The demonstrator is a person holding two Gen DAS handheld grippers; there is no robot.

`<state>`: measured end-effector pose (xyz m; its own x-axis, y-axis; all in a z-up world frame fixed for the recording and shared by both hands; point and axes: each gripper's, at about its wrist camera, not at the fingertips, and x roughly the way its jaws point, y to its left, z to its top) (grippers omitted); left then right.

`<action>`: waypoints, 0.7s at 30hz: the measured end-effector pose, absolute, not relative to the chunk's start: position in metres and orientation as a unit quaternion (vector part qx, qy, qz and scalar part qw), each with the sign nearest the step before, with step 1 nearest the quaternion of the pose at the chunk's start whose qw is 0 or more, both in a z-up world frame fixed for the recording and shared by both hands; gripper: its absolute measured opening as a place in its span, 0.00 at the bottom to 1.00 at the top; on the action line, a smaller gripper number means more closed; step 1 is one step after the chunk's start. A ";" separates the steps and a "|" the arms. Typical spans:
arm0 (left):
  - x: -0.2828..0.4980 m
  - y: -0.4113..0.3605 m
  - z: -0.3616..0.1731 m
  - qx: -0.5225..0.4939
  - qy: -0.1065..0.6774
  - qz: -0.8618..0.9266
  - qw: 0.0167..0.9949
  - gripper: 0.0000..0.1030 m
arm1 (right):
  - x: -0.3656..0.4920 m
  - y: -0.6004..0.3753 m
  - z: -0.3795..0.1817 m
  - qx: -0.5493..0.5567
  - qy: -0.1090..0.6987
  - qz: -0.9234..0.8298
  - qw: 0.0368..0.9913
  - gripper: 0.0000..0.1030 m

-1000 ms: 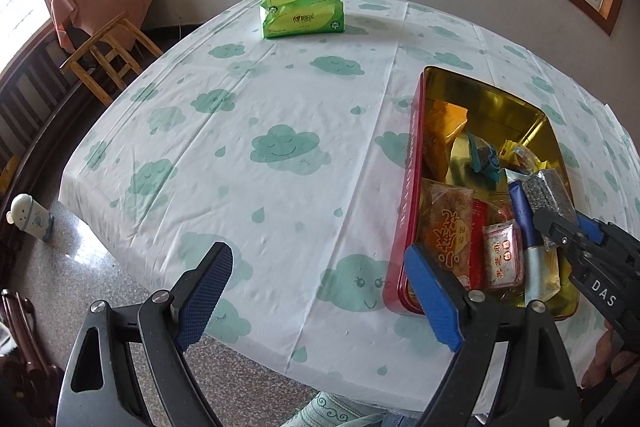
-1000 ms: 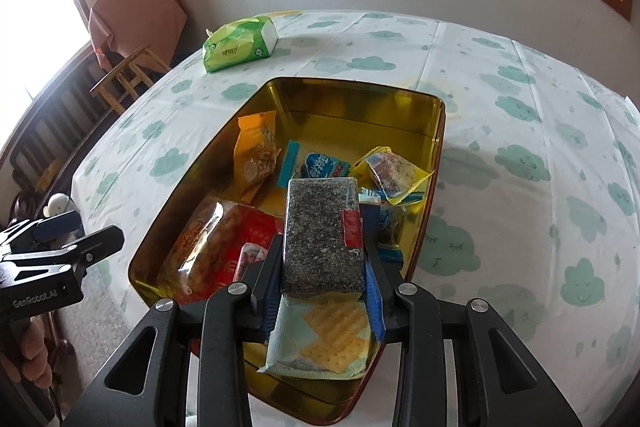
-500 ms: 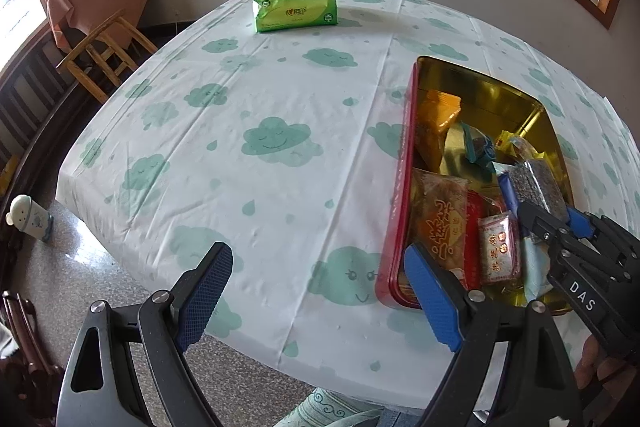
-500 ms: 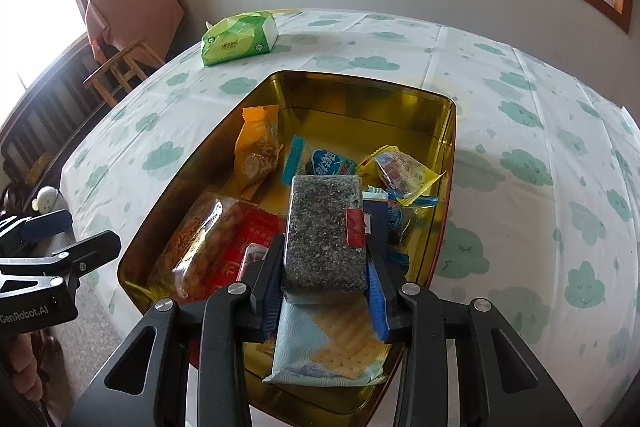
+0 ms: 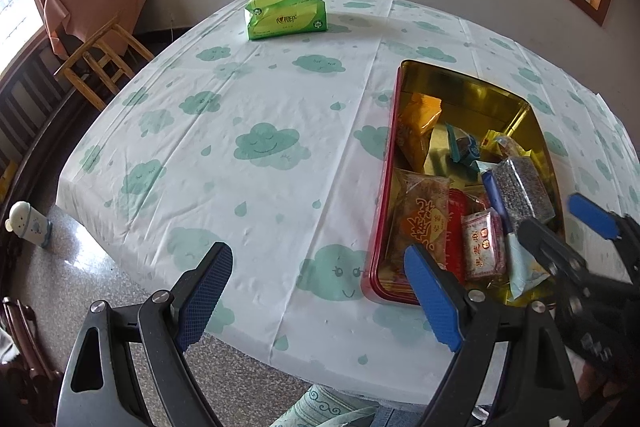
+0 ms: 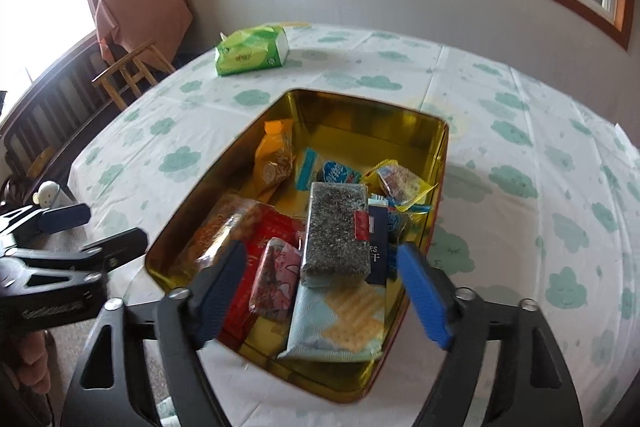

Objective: Organize snacks

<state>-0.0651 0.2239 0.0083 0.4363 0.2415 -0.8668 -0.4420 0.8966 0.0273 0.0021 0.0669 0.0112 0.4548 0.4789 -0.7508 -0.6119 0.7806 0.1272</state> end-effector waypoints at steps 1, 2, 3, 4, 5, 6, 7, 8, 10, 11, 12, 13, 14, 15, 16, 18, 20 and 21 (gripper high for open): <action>-0.065 0.223 0.009 -0.101 0.490 0.203 0.842 0.83 | -0.001 0.064 0.015 -0.085 0.408 0.318 0.852 0.89; -0.065 0.222 0.010 -0.100 0.490 0.203 0.842 0.83 | -0.006 0.061 0.018 -0.089 0.403 0.315 0.855 0.93; -0.065 0.220 0.011 -0.100 0.489 0.202 0.843 0.83 | -0.008 0.059 0.020 -0.091 0.402 0.313 0.856 0.94; -0.065 0.219 0.011 -0.099 0.489 0.201 0.843 0.83 | -0.012 0.056 0.022 -0.094 0.400 0.308 0.858 0.94; -0.065 0.217 0.012 -0.098 0.489 0.200 0.843 0.83 | -0.014 0.053 0.023 -0.096 0.399 0.306 0.859 0.95; -0.065 0.215 0.012 -0.097 0.489 0.198 0.844 0.83 | -0.016 0.052 0.023 -0.099 0.399 0.305 0.859 0.95; -0.065 0.213 0.013 -0.096 0.490 0.196 0.844 0.83 | -0.019 0.049 0.023 -0.103 0.399 0.301 0.860 0.95; -0.065 0.211 0.014 -0.094 0.490 0.194 0.845 0.83 | -0.020 0.048 0.023 -0.107 0.400 0.299 0.860 0.96; -0.065 0.206 0.015 -0.091 0.489 0.191 0.846 0.83 | -0.022 0.046 0.020 -0.116 0.405 0.294 0.858 0.96; -0.065 0.204 0.015 -0.091 0.489 0.190 0.847 0.83 | -0.024 0.045 0.018 -0.118 0.407 0.292 0.857 0.96; -0.064 0.202 0.015 -0.090 0.489 0.188 0.847 0.83 | -0.024 0.044 0.016 -0.119 0.409 0.289 0.857 0.96; -0.064 0.200 0.015 -0.089 0.490 0.186 0.847 0.83 | -0.025 0.043 0.015 -0.119 0.411 0.288 0.856 0.96; -0.064 0.198 0.016 -0.088 0.490 0.185 0.847 0.83 | -0.025 0.042 0.013 -0.119 0.414 0.286 0.856 0.96; -0.064 0.196 0.016 -0.088 0.490 0.183 0.847 0.83 | -0.025 0.041 0.011 -0.119 0.416 0.284 0.856 0.96; -0.064 0.194 0.016 -0.087 0.491 0.182 0.848 0.83 | -0.025 0.039 0.010 -0.118 0.418 0.282 0.855 0.96; -0.064 0.191 0.016 -0.084 0.492 0.180 0.848 0.83 | -0.024 0.037 0.007 -0.118 0.423 0.278 0.854 0.96; -0.064 0.187 0.017 -0.080 0.492 0.177 0.849 0.83 | -0.023 0.036 0.004 -0.116 0.430 0.279 0.851 0.96; -0.064 0.186 0.017 -0.079 0.491 0.176 0.849 0.83 | -0.023 0.035 0.003 -0.116 0.432 0.279 0.850 0.96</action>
